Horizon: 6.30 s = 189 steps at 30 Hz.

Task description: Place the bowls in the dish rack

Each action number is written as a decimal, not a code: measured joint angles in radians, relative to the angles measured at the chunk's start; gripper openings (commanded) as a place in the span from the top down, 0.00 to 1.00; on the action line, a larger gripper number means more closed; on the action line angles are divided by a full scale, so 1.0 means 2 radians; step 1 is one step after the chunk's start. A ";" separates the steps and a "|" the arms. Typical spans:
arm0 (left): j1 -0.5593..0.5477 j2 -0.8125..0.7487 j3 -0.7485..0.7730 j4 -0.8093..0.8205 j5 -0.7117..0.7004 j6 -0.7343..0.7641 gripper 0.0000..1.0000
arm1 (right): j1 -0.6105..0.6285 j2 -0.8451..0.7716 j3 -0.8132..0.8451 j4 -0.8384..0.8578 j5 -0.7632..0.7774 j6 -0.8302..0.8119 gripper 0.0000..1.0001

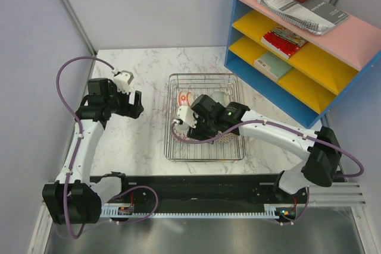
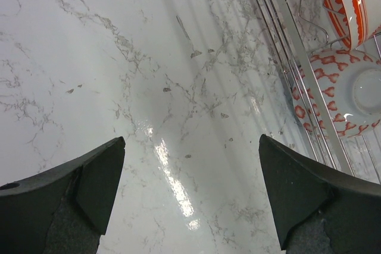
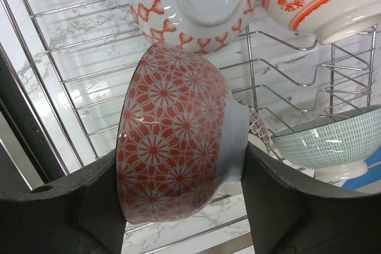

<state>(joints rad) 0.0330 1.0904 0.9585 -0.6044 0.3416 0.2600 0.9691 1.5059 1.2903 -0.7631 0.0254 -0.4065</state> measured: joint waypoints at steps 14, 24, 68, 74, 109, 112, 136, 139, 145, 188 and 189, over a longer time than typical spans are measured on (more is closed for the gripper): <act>0.000 0.000 0.000 0.000 0.000 0.000 0.00 | 0.048 0.039 -0.020 0.004 0.070 -0.030 1.00; 0.000 0.000 -0.005 0.002 0.000 0.000 0.00 | 0.078 0.070 -0.021 0.015 0.115 -0.041 1.00; 0.002 0.000 -0.016 0.007 0.000 0.000 0.00 | 0.087 0.090 -0.009 -0.021 0.104 -0.061 0.02; 0.002 0.000 -0.016 0.008 0.000 0.000 0.00 | 0.087 0.090 -0.009 -0.021 0.102 -0.059 0.02; 0.002 -0.004 -0.016 0.008 0.000 0.000 0.00 | 0.048 0.073 0.012 -0.049 0.008 -0.059 0.02; 0.003 -0.004 -0.016 0.008 0.000 0.000 0.00 | 0.048 0.071 0.014 -0.053 0.004 -0.059 0.02; 0.003 -0.004 -0.016 0.008 0.000 0.000 0.00 | 0.047 0.071 0.007 -0.063 -0.032 -0.060 0.18; 0.003 -0.004 -0.016 0.008 0.000 0.000 0.00 | 0.047 0.071 -0.002 -0.062 -0.035 -0.061 0.21; 0.003 -0.004 -0.016 0.008 0.000 0.000 0.00 | 0.047 0.072 -0.005 -0.060 -0.036 -0.061 0.17; 0.003 -0.109 0.017 0.004 0.161 0.028 0.00 | -0.307 -0.397 -0.103 0.070 -0.008 0.063 0.02; 0.003 -0.111 0.016 0.004 0.161 0.028 0.00 | -0.309 -0.393 -0.107 0.070 -0.006 0.065 0.02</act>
<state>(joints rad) 0.0383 0.8692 0.9913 -0.5957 0.6632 0.3168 0.3504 0.7189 1.0760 -0.6231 0.0143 -0.2756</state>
